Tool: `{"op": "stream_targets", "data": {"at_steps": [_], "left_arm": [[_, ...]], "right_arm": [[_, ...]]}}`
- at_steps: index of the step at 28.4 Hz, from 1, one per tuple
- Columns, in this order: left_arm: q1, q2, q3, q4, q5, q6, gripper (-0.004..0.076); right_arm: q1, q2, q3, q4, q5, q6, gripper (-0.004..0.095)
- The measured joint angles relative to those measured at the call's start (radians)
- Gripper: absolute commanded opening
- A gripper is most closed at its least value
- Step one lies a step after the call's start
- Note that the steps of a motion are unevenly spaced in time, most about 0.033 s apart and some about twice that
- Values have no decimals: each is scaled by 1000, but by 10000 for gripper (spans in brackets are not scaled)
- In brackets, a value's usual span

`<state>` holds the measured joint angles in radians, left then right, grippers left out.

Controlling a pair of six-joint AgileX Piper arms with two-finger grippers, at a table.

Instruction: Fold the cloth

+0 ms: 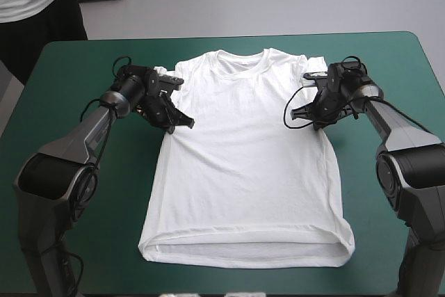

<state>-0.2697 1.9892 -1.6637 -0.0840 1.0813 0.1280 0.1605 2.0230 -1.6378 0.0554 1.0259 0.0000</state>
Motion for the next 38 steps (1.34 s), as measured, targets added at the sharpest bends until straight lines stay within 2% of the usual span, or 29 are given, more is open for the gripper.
{"op": "stream_targets", "data": {"at_steps": [4, 7, 14, 24, 28, 38], "left_arm": [[0, -75, -74, 4, 18, 0, -10], [0, -158, -136, 4, 46, 0, -10], [0, -284, -186, 4, 79, 0, -10], [0, -382, -256, -11, 45, 0, -10], [0, -382, -322, -18, -15, 0, -10], [0, -307, -462, -10, -297, 4, -9]], "right_arm": [[-6, -58, -10, 6, 38, 0, -17], [-37, -177, -66, 11, 74, 0, -17], [-50, -330, -111, 41, 99, 0, -17], [-50, -373, -286, 139, 122, 0, -17], [-50, -375, -380, 160, 102, -7, -17], [-60, -306, -560, 169, -32, -34, -17]]}}
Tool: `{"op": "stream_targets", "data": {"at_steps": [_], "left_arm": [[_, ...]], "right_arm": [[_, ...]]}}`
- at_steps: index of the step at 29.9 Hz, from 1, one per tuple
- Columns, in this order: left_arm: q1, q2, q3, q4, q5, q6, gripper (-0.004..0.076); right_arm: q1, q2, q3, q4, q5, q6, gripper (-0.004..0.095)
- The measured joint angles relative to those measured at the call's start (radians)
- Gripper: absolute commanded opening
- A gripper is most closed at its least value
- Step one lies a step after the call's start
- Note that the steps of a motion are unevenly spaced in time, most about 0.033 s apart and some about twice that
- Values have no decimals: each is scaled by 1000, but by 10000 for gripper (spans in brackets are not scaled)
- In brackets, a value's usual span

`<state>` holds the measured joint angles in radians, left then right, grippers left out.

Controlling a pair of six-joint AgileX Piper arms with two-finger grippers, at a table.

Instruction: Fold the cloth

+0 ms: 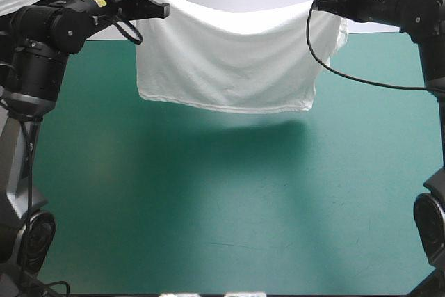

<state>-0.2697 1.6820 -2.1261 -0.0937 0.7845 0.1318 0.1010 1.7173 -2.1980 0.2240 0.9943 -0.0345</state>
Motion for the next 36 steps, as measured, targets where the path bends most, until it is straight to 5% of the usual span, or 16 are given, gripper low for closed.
{"op": "stream_targets", "data": {"at_steps": [18, 28, 36], "left_arm": [[53, 282, -218, -133, -119, 88, -10], [53, 283, -222, -175, 297, 100, -10], [53, 264, -159, -183, 464, 47, -10]], "right_arm": [[-211, 268, -161, 366, -98, -184, -17], [-208, 249, -106, 383, 170, -181, -16], [-152, 126, 186, 278, 199, -176, -17]]}}
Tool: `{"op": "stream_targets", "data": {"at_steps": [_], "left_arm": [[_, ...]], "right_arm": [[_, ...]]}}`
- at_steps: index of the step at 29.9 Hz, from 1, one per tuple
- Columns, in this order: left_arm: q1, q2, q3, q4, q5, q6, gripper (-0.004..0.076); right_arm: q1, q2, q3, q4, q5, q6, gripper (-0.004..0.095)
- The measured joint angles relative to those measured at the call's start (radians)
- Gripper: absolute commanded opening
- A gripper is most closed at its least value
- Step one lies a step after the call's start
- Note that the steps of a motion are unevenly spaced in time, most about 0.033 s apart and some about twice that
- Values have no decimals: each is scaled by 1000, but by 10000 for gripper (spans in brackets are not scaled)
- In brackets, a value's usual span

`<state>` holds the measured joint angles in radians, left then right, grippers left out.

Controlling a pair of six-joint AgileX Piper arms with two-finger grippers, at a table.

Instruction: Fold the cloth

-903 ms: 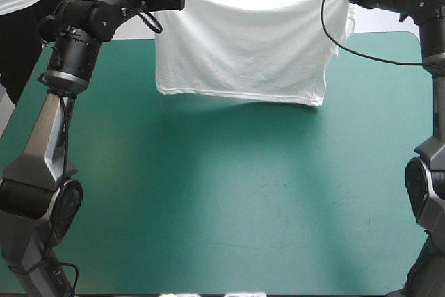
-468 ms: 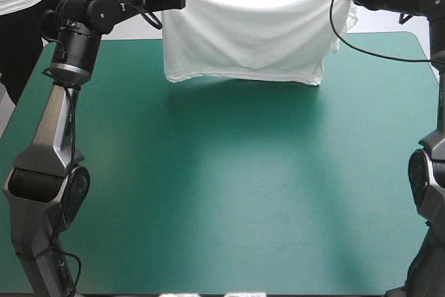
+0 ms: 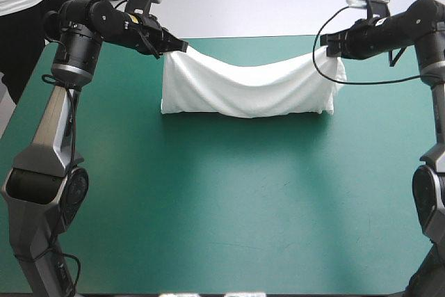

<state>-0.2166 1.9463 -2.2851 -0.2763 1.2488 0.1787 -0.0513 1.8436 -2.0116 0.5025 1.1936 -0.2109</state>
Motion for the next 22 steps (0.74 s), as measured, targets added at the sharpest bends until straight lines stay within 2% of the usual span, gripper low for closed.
{"op": "stream_targets", "data": {"at_steps": [10, 14, 17, 22], "left_arm": [[0, -238, 441, -20, 0, -14, -10], [0, -332, 617, -27, 0, -14, -10], [0, -387, 723, -36, -1, -14, -10], [0, -461, 873, -43, -3, -14, -10]], "right_arm": [[78, -113, 336, -75, 33, 7, -17], [141, -178, 442, -146, 40, 48, -17], [182, -232, 525, -206, 40, 79, -17], [201, -317, 696, -239, 40, 104, -17]]}}
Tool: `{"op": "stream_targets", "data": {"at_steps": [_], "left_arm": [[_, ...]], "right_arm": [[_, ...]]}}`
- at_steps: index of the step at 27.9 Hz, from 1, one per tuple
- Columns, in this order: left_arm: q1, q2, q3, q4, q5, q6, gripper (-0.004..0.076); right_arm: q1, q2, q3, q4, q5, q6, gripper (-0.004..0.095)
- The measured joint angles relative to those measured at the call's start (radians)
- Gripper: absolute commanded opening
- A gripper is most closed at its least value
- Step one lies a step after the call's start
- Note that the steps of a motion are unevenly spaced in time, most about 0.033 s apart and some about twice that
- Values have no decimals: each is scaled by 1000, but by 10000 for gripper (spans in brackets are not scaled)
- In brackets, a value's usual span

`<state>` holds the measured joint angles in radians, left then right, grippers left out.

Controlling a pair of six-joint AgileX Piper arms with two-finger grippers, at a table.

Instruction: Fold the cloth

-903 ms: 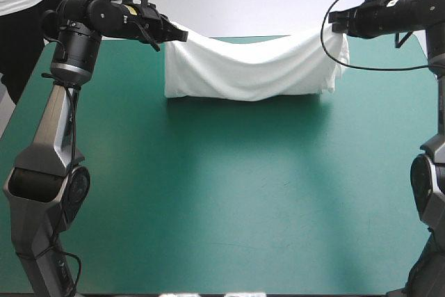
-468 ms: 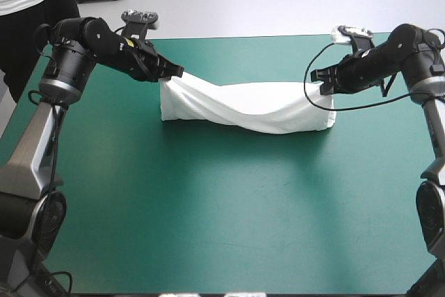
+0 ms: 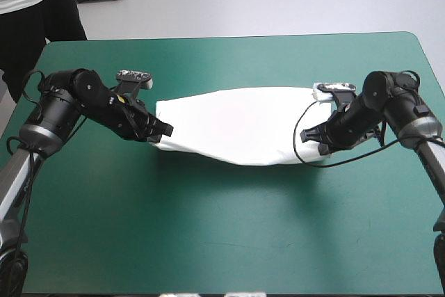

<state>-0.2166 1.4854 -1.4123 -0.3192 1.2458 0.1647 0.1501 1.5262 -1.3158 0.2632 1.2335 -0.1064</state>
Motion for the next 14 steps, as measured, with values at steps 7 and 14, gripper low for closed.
{"op": "stream_targets", "data": {"at_steps": [7, 14], "left_arm": [[-26, -75, 173, -27, -13, 6, -10], [-91, -82, 341, -27, -18, 9, -9]], "right_arm": [[0, -73, 211, -4, -8, 5, -17], [0, -114, 295, -4, -16, 2, 14]]}}
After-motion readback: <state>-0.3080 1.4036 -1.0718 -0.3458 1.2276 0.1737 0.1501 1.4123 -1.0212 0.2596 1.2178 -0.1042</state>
